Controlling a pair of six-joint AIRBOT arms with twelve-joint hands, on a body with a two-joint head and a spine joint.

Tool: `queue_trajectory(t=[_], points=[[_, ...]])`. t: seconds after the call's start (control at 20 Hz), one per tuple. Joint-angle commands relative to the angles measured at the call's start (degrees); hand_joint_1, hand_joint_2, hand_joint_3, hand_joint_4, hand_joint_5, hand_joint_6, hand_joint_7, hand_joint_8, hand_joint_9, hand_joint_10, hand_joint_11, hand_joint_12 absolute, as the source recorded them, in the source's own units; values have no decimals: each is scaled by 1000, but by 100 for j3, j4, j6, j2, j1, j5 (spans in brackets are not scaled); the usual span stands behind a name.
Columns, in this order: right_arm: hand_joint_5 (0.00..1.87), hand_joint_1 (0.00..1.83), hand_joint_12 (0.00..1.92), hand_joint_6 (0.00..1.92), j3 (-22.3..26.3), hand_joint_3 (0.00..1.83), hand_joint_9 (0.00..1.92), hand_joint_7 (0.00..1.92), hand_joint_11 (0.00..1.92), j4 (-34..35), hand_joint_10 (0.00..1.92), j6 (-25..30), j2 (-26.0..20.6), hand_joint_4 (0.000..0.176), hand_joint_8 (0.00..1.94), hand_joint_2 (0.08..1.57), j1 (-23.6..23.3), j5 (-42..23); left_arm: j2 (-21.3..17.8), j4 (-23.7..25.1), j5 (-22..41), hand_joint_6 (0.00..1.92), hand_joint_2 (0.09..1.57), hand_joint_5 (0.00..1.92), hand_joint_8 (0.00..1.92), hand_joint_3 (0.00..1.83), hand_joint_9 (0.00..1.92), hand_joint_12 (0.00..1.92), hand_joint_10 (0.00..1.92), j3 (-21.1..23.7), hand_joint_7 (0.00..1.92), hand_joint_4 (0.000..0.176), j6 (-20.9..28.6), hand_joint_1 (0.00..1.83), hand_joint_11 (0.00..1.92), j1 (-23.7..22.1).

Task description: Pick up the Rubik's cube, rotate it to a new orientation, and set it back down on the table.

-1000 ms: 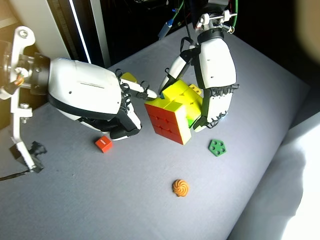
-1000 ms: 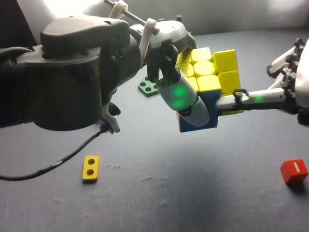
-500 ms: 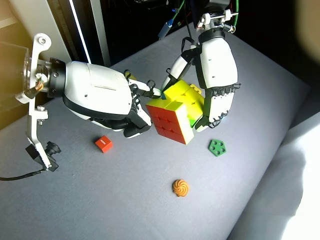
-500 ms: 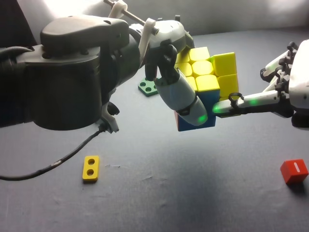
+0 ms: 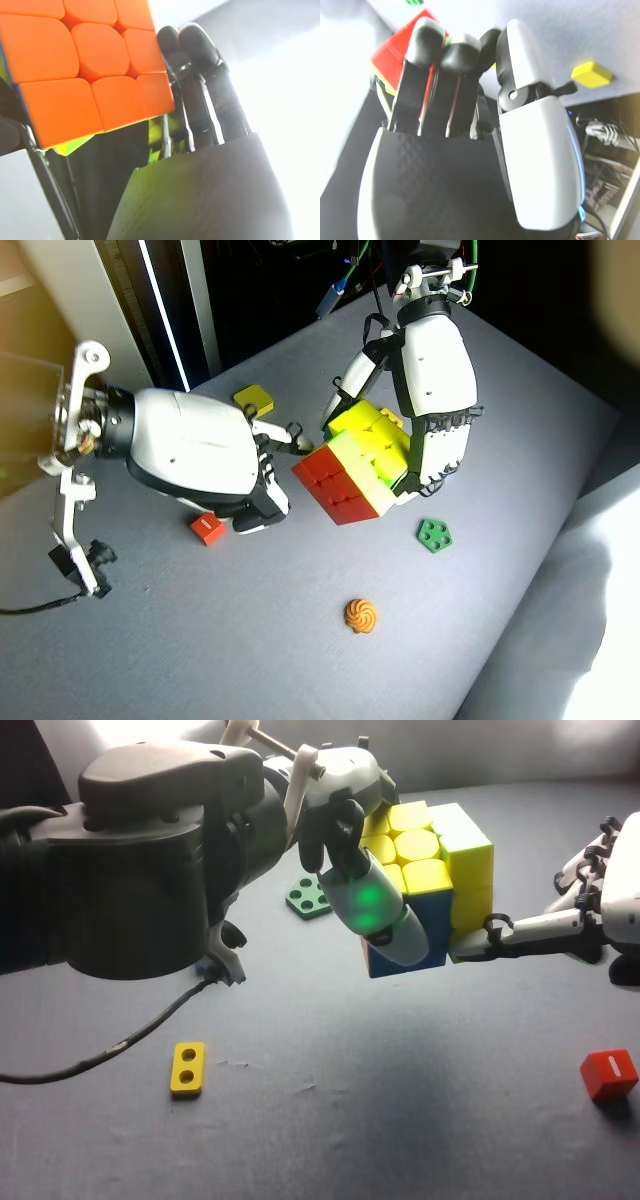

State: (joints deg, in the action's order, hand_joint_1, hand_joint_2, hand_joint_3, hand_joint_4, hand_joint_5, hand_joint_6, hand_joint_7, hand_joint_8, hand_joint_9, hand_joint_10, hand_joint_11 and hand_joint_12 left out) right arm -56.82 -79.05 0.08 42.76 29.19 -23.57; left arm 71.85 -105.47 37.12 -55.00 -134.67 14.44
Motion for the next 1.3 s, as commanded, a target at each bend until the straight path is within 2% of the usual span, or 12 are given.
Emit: queue_trajectory(t=[0.0,0.15,0.3,0.45,0.6,0.65,0.75,0.8,0.85,1.1,1.2,1.25], points=[[91,1356,1887,5,-37,0,935,876,689,228,1788,-38,5,111,1231,1148,-15,77,-36,252,-192,890,1167,939,1307,0,714,1629,1464,-1,869,0,40,1358,501,-116],[123,1361,1873,5,-35,0,965,890,675,228,1739,-49,39,93,1197,1139,-36,77,-40,251,-200,783,1149,1012,1391,0,682,1735,1462,-4,862,0,39,1266,458,-118],[123,1349,1882,2,-36,9,957,836,667,228,1756,-92,84,93,1277,1166,-39,115,-44,251,-213,889,1182,932,1380,0,664,1743,1522,-4,838,0,31,1330,450,-119],[149,1371,1775,5,-36,0,973,949,659,228,1720,-99,161,99,1134,1114,-32,153,-53,230,-214,875,1174,911,1308,0,698,1633,1502,-4,882,0,14,1359,472,-119],[137,1364,1903,2,-36,0,960,914,679,228,1765,-102,208,86,1184,1127,-32,193,-56,225,-215,954,1195,875,1373,0,662,1672,1536,-16,837,0,1,1350,433,-132],[136,1368,1851,2,-36,0,970,938,674,228,1717,-102,221,87,1149,1117,-30,200,-57,209,-216,966,1194,873,1373,0,669,1667,1528,-16,832,0,-11,1349,445,-136],[108,1364,1893,1,-35,0,942,946,645,228,1817,-103,265,117,1137,1111,5,217,-60,169,-225,918,1183,902,1358,0,690,1644,1496,-14,850,0,-55,1353,480,-145],[126,1363,1861,5,-36,1,962,922,663,228,1797,-105,277,91,1172,1122,13,232,-60,167,-225,904,1179,915,1345,0,694,1651,1498,-14,848,0,-60,1355,485,-146],[117,1362,1849,1,-36,3,977,909,675,228,1788,-107,286,105,1198,1128,18,237,-60,164,-225,896,1169,928,1302,0,714,1636,1470,-14,873,0,-64,1359,499,-147],[115,1358,1911,2,-35,1,941,890,667,227,1841,-121,366,91,1228,1140,66,270,-61,163,-225,892,1176,920,1347,0,708,1645,1485,-22,853,0,-77,1358,522,-150],[119,1365,1876,2,-34,0,941,920,655,227,1739,-123,384,96,1170,1125,89,279,-61,163,-225,936,1174,914,1305,0,709,1635,1478,-19,864,0,-85,1356,499,-150],[155,1367,1897,8,-34,0,965,924,711,227,1795,-123,386,107,1168,1124,92,279,-61,163,-225,798,1144,993,1343,0,725,1690,1428,-17,900,0,-86,1274,494,-150]])
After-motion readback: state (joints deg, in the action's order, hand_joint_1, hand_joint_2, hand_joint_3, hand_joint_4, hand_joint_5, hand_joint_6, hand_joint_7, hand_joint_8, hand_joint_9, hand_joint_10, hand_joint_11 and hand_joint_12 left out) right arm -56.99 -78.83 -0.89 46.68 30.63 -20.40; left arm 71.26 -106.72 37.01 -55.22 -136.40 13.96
